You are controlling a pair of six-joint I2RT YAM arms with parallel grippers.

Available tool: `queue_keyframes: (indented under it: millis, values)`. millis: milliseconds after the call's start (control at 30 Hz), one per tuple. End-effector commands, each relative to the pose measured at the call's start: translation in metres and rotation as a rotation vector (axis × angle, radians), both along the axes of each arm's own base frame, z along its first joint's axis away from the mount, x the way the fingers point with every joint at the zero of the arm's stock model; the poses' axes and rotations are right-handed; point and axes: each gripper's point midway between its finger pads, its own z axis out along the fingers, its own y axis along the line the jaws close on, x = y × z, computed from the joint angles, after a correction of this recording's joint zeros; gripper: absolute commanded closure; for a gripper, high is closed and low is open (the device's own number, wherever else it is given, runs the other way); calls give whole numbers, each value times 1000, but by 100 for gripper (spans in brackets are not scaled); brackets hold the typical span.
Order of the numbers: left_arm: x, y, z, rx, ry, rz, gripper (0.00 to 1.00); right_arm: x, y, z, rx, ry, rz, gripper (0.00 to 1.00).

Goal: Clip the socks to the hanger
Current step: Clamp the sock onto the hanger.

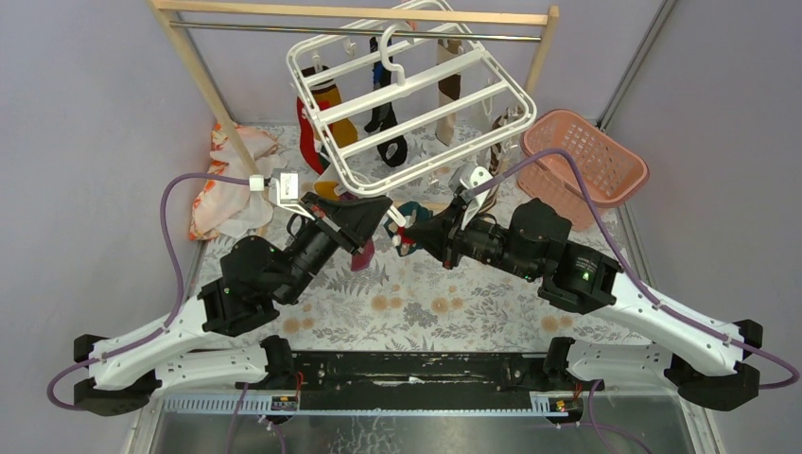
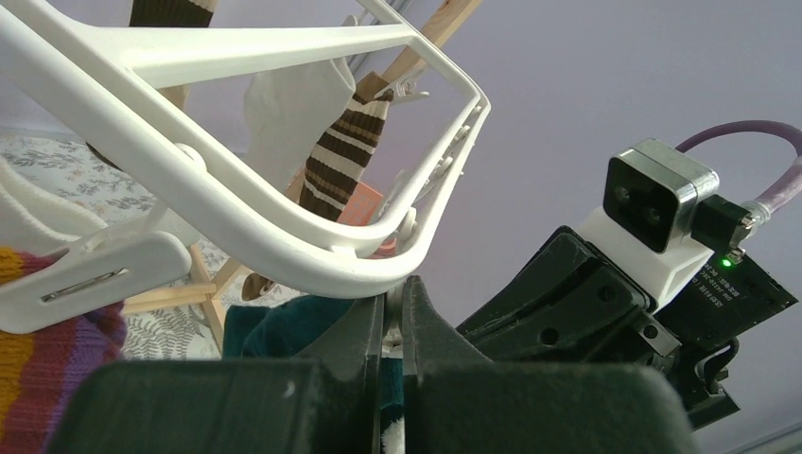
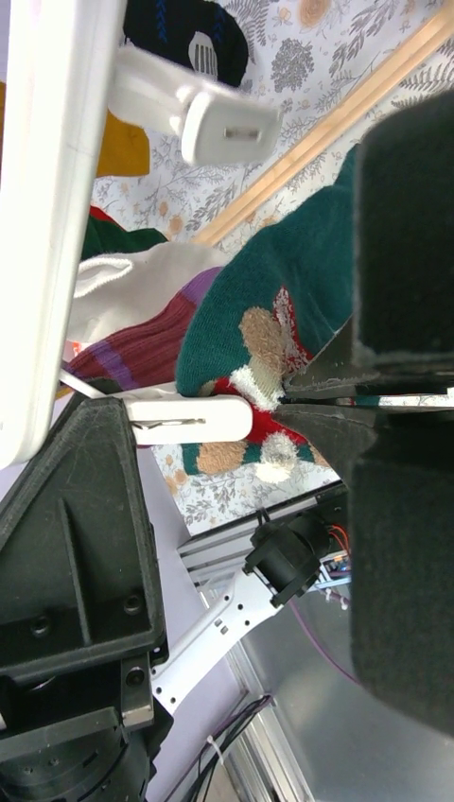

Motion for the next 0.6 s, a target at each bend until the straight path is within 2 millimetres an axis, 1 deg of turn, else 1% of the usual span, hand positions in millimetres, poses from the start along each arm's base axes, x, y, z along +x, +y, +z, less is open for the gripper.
queue_keyframes:
  millis: [0, 100, 267, 433, 567]
  values:
    - [-12, -9, -14, 66, 22, -79, 100, 4, -3, 35, 68, -67, -25, 100]
    - [-12, -8, -15, 72, 26, -78, 100, 6, -6, 37, 67, -79, -42, 100]
    - [-11, -11, -20, 94, 36, -77, 99, 4, -9, 45, 83, -93, -34, 100]
    - [-11, -19, -24, 125, 46, -99, 72, 2, -10, 47, 86, -96, -31, 100]
    - [-12, -23, -26, 133, 48, -111, 62, 3, -9, 46, 86, -94, -30, 100]
